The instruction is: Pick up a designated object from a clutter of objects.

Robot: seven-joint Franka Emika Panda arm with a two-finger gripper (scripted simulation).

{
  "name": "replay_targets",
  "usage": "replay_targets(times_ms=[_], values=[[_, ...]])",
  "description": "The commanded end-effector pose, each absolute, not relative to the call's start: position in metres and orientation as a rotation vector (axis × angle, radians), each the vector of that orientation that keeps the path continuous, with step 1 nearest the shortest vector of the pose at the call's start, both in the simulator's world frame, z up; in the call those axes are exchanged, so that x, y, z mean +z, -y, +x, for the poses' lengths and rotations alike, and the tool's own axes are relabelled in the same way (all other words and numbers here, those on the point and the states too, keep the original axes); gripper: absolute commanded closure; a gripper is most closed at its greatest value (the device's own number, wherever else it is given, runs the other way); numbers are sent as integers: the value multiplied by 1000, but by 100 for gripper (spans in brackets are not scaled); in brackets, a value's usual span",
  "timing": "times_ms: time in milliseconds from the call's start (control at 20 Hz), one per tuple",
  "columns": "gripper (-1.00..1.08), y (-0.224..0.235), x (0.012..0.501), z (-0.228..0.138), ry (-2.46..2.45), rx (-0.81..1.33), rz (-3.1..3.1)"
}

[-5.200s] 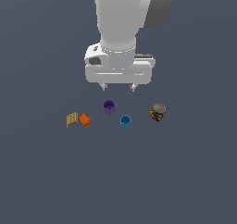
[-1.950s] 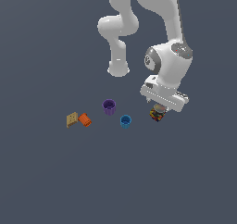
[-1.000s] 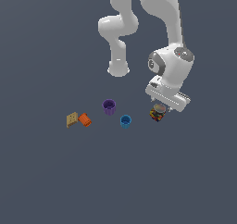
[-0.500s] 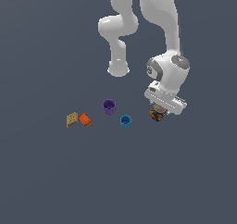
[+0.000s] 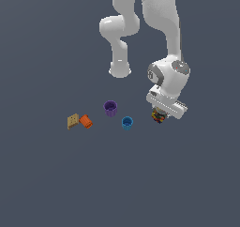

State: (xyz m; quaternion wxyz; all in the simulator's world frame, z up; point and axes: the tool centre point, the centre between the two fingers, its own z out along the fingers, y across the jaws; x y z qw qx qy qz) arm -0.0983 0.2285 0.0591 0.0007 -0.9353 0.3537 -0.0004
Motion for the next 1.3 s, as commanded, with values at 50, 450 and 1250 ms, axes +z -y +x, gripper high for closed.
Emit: replay_targets(times_ms=[50,450,1250], values=[[108,-228,58,-99,-1112,0,-2938],[108,-228,60,-98,-1111,-2,-2937],[108,-175,114,-107,-1111,-3,-2937]])
